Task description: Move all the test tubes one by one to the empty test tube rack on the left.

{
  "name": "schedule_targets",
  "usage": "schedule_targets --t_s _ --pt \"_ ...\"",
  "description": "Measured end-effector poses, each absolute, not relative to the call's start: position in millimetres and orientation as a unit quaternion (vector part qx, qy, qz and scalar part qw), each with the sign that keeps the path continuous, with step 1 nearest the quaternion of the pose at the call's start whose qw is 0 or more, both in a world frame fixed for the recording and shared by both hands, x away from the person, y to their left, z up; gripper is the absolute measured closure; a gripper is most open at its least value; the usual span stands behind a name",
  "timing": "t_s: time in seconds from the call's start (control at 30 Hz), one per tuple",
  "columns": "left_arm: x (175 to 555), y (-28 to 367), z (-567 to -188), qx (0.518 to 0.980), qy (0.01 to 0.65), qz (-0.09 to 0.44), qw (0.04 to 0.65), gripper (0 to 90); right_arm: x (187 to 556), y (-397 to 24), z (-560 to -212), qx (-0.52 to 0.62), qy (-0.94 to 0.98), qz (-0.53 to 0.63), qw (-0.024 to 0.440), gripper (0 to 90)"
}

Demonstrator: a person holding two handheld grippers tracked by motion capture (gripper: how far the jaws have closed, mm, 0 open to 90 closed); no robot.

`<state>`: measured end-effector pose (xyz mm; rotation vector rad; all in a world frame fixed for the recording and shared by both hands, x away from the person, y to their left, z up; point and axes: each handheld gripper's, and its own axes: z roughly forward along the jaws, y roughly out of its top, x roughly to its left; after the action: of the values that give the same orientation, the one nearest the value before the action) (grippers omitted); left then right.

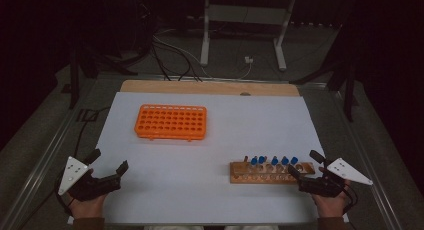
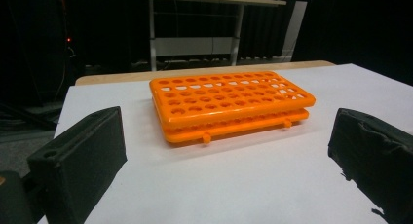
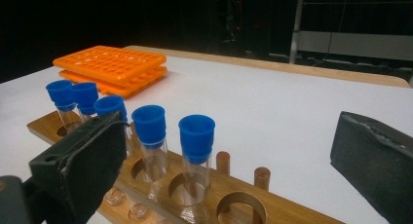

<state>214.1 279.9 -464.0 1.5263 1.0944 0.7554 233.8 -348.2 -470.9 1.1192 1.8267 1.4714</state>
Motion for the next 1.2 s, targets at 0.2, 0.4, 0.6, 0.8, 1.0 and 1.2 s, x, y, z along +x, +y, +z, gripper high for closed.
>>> schedule_targets --t_s 0.2,0.4,0.6,0.8,1.0,1.2 --pt "213.2 279.2 -464.9 0.643 0.456 0.318 0.527 1.2 232.2 -349.4 -467.1 0.410 0.677 0.550 0.266 0.1" --pt "213.7 277.2 -465.6 0.646 0.455 0.316 0.525 1.2 232.9 -350.1 -464.2 0.411 0.681 0.548 0.257 0.2" --pt "212.9 277.1 -466.1 0.647 0.456 0.315 0.523 1.2 233.2 -345.9 -460.7 0.409 0.700 0.533 0.241 3.1" --pt "213.7 275.1 -467.1 0.650 0.457 0.311 0.522 1.2 233.5 -344.4 -456.3 0.398 0.726 0.513 0.226 16.7" --pt "213.8 274.6 -467.2 0.650 0.457 0.310 0.522 1.2 233.5 -344.7 -457.3 0.402 0.736 0.496 0.227 32.6" --pt "214.0 274.2 -467.4 0.649 0.458 0.309 0.523 1.2 235.5 -341.2 -462.6 0.396 0.750 0.478 0.228 52.3"
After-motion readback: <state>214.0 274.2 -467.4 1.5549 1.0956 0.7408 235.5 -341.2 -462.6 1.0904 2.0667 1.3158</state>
